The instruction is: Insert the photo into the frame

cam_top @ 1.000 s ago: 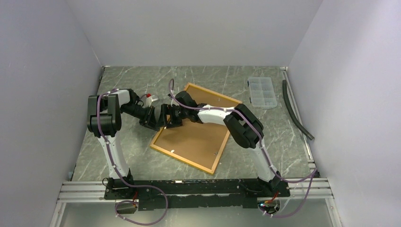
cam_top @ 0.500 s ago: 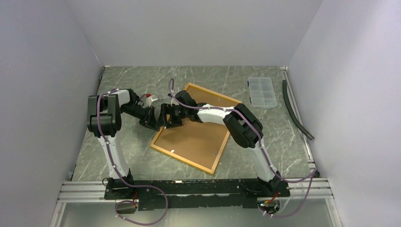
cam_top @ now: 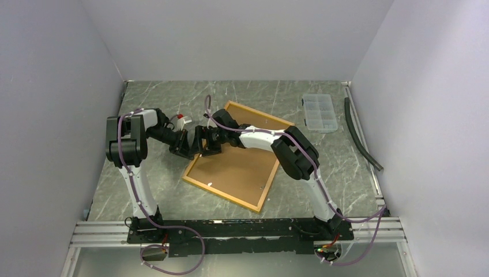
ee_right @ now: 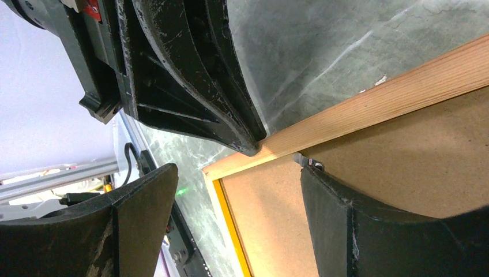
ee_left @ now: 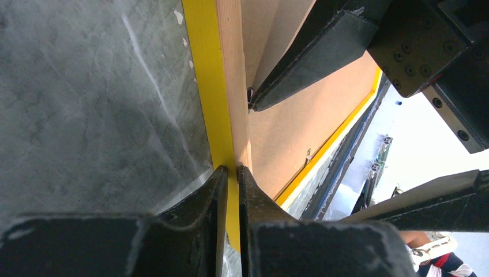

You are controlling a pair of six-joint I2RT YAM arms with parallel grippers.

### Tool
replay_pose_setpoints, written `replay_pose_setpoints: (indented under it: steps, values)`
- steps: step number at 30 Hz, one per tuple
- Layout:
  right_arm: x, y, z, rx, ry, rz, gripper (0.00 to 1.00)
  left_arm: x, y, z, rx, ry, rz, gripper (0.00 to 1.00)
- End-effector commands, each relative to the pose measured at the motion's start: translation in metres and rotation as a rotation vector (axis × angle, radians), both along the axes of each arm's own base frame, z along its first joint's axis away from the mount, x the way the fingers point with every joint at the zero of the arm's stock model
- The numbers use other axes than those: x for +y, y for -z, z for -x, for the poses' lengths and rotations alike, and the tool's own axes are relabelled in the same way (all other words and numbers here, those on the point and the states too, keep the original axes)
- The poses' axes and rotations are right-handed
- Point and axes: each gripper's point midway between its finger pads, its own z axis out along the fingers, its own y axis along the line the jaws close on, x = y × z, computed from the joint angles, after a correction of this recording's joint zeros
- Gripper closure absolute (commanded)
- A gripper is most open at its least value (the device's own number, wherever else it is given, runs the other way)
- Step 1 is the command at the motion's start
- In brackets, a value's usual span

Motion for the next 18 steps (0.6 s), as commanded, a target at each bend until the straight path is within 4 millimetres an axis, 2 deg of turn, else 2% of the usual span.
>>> replay_pose_setpoints:
  steps: [1, 5, 7, 9, 11, 14, 17, 18]
  values:
    - [0.020, -0.003, -0.012, -0.096, 0.005, -0.051, 0.18, -0.005, -0.001, 0.004, -0.035, 0.044, 0.002, 0.86]
    - [0.020, -0.023, -0.010, -0.126, -0.010, -0.092, 0.17, -0.005, -0.003, 0.006, -0.033, 0.043, 0.003, 0.86]
    - [0.013, -0.047, -0.009, -0.164, -0.018, -0.123, 0.14, -0.003, -0.006, 0.006, -0.031, 0.039, 0.004, 0.85]
    - [-0.005, -0.076, -0.011, -0.200, 0.004, -0.159, 0.10, 0.000, -0.012, 0.004, -0.040, 0.037, 0.000, 0.83]
    - [-0.032, -0.103, -0.016, -0.252, 0.049, -0.162, 0.05, 0.004, -0.017, 0.001, -0.060, 0.035, -0.010, 0.81]
    - [-0.090, -0.120, -0.029, -0.285, 0.171, -0.110, 0.00, 0.012, -0.020, -0.004, -0.086, 0.038, -0.043, 0.78]
    - [-0.161, -0.110, -0.033, -0.241, 0.326, -0.060, 0.00, 0.022, -0.014, -0.006, -0.116, 0.049, -0.108, 0.76]
    - [-0.188, -0.101, -0.027, -0.223, 0.380, -0.022, 0.00, 0.024, -0.013, -0.007, -0.124, 0.051, -0.124, 0.75]
